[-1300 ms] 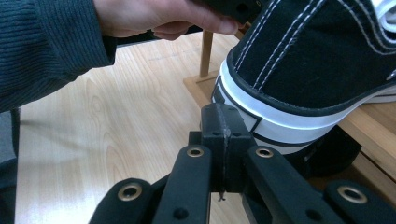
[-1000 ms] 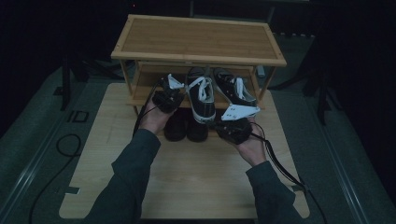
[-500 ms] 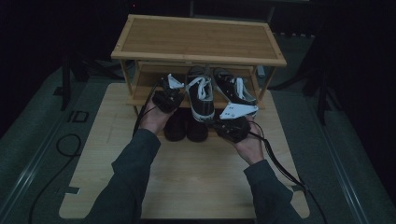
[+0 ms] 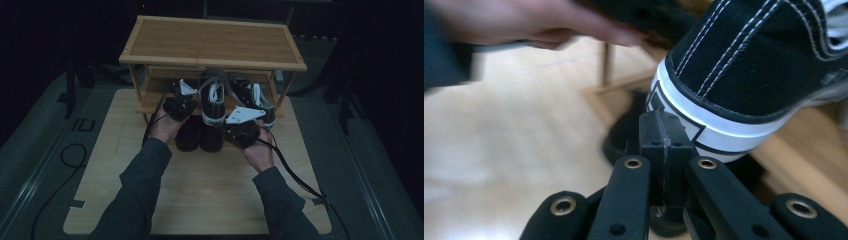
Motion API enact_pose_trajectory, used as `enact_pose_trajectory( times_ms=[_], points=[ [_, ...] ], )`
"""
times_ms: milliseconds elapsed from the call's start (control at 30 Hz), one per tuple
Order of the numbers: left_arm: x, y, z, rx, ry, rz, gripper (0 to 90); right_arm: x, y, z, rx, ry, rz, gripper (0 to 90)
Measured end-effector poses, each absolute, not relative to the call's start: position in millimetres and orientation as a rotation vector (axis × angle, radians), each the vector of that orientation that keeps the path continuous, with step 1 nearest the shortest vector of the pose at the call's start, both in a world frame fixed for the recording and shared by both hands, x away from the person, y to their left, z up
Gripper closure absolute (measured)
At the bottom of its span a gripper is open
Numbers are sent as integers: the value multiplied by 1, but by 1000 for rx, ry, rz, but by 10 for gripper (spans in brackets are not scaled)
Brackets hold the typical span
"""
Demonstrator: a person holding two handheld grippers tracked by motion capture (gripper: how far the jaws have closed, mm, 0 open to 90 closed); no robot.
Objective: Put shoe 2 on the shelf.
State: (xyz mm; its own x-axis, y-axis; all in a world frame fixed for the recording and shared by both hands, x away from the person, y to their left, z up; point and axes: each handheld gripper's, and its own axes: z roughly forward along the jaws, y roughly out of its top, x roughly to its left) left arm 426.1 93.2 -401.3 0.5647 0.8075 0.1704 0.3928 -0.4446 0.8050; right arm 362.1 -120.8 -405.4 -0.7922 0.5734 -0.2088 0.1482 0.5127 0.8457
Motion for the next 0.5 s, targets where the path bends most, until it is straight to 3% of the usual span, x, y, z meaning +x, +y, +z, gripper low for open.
enact_pose_trajectory(
  times_ms=[500],
  points=[
    [425, 94, -400, 2099, 941, 754, 900, 370, -126, -407, 618, 2319, 1264, 888]
  ],
)
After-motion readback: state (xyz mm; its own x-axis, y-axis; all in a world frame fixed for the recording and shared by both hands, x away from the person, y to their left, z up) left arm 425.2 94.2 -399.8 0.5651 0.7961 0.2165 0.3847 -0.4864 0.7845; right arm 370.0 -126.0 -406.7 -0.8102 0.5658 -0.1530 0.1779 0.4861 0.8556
